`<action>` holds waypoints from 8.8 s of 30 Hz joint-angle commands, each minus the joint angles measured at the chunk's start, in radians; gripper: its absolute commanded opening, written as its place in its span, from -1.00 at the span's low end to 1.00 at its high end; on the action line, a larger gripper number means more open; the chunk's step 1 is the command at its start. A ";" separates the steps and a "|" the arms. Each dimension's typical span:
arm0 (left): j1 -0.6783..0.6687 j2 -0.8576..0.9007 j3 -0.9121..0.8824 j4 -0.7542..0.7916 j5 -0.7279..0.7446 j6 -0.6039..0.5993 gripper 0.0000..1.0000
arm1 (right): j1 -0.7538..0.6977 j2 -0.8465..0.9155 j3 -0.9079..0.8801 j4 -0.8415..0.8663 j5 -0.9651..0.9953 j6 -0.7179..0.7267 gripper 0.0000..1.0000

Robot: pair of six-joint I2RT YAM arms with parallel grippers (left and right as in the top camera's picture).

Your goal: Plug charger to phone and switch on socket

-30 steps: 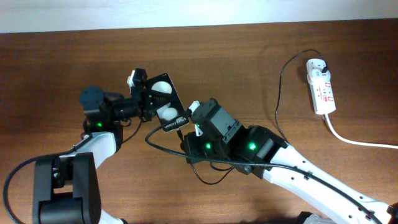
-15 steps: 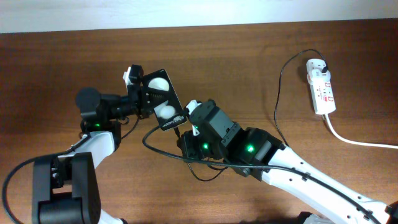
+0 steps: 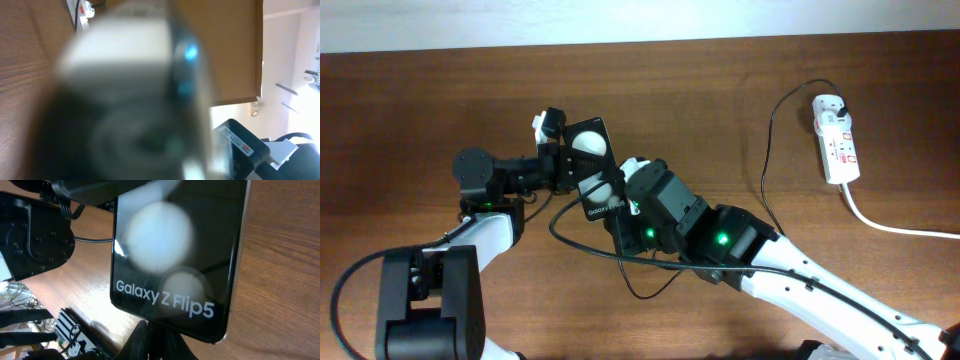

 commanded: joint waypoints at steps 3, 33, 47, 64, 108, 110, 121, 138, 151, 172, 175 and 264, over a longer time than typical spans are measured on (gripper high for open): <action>-0.019 -0.008 -0.014 0.100 0.083 0.001 -1.00 | -0.009 -0.015 0.068 -0.028 0.060 -0.058 -0.38; -0.311 0.520 0.680 -1.437 -0.559 1.334 -0.96 | -0.009 -0.591 0.201 -0.673 0.439 -0.054 0.98; -0.345 0.576 0.683 -1.441 -0.705 1.334 0.64 | -0.009 -0.591 0.200 -0.689 0.439 -0.054 0.97; -0.366 0.576 0.683 -1.709 -0.995 1.570 0.98 | -0.009 -0.450 0.200 -0.692 0.423 -0.054 0.97; -0.113 -1.294 0.689 -2.726 -1.452 1.685 0.98 | -1.234 0.423 0.340 -0.417 0.138 -0.084 -0.92; -0.140 -1.294 0.689 -2.726 -1.452 1.685 0.98 | -1.234 0.513 0.462 -0.417 0.138 -0.084 -0.92; -0.129 -1.322 0.689 -2.727 -1.452 1.685 0.98 | -1.234 0.733 0.528 -0.229 0.139 -0.084 -0.92; -0.077 -1.427 0.689 -2.726 -1.452 1.685 0.98 | -1.234 0.795 0.528 -0.136 0.138 -0.084 -0.92; -0.077 -1.427 0.689 -2.729 -1.452 1.685 0.98 | -1.182 0.888 0.575 -0.183 0.061 -0.144 -0.92; -0.077 -1.427 0.689 -2.729 -1.452 1.685 0.98 | -1.268 0.886 0.711 -0.328 0.013 -0.143 -0.92; -0.077 -1.427 0.689 -2.729 -1.452 1.685 0.98 | -1.250 0.890 0.711 -0.318 0.010 -0.143 -0.92; 0.024 -1.721 -0.720 -1.350 -1.404 1.685 0.99 | -1.113 -0.387 0.793 -0.315 -0.490 -0.013 -0.85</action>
